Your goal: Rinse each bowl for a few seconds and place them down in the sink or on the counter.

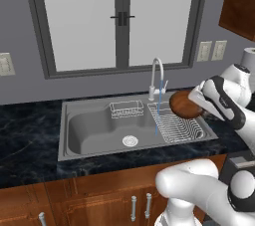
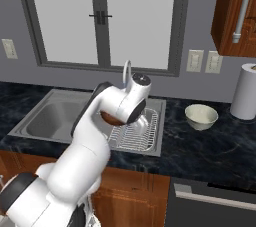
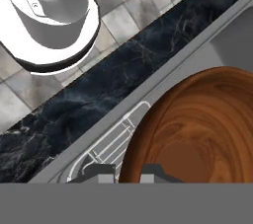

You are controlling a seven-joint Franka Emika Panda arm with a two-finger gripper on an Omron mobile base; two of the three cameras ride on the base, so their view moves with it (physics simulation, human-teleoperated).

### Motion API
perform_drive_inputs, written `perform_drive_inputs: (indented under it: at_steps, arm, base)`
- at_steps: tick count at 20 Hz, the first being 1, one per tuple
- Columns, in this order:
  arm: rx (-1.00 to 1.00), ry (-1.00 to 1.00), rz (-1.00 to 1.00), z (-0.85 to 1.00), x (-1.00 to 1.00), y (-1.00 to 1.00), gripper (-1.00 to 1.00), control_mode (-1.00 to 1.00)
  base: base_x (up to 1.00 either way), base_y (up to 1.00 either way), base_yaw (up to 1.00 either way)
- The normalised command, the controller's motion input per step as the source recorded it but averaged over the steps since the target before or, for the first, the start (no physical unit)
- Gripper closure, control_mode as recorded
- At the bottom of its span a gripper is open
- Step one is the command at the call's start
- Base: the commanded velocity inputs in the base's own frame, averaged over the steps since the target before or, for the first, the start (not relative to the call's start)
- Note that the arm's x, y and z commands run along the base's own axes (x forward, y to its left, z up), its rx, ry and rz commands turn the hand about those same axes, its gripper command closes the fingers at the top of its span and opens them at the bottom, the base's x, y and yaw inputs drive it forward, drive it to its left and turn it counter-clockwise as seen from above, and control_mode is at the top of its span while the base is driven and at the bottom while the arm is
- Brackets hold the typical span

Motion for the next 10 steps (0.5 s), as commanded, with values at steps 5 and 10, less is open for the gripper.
perform_drive_inputs:
  at_steps: [5,10]
  arm:
    - [0.0,0.03,0.1,-0.11,0.29,0.0,1.0,-1.0]
    - [0.0,0.06,0.09,-0.11,0.26,0.04,1.0,-1.0]
  base:
    - [0.0,0.0,0.0]
    - [0.0,0.0,0.0]
